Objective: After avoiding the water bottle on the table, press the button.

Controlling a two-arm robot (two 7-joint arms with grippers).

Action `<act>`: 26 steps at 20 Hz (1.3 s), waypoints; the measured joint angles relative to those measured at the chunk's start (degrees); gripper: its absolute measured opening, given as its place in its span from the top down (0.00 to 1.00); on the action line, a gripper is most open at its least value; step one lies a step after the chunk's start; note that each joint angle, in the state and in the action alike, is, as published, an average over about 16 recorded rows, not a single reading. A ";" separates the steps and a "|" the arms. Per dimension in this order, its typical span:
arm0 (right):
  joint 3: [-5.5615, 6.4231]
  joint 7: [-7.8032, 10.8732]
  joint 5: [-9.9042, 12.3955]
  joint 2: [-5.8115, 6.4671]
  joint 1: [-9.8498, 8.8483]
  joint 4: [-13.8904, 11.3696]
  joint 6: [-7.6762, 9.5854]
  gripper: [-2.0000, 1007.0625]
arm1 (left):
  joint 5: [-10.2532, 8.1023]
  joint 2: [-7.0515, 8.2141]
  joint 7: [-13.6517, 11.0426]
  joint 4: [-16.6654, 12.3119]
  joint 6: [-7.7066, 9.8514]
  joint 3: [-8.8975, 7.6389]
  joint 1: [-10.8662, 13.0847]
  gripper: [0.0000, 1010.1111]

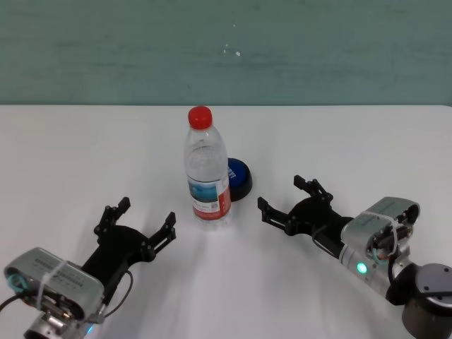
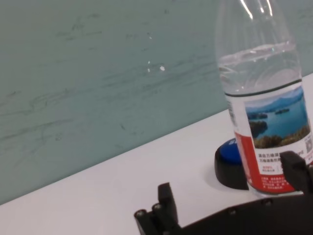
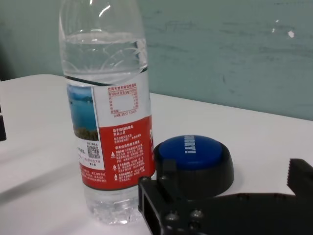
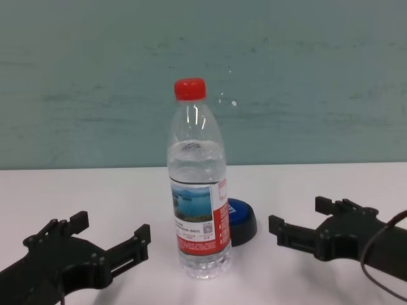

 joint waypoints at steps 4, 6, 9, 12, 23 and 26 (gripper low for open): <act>-0.04 0.11 -0.06 0.05 0.00 -0.02 -0.12 0.00 | 0.00 0.00 0.00 0.00 0.00 0.00 0.00 0.01; -0.08 0.17 -0.09 0.06 0.02 0.01 -0.12 0.00 | 0.00 0.00 0.00 0.00 0.00 0.00 0.00 0.01; -0.11 0.23 -0.12 0.08 0.05 0.05 -0.12 0.00 | 0.00 0.00 0.00 0.00 0.00 0.00 0.00 0.01; -0.12 0.24 -0.13 0.09 0.06 0.07 -0.11 0.00 | 0.00 0.00 0.00 0.00 0.00 0.00 0.00 0.01; -0.12 0.20 -0.13 0.08 0.07 0.09 -0.08 0.00 | 0.00 0.00 0.00 0.00 0.00 0.00 0.00 0.01; -0.13 0.21 -0.13 0.08 0.09 0.12 -0.08 0.00 | 0.00 0.00 0.00 0.00 0.00 0.00 0.00 0.01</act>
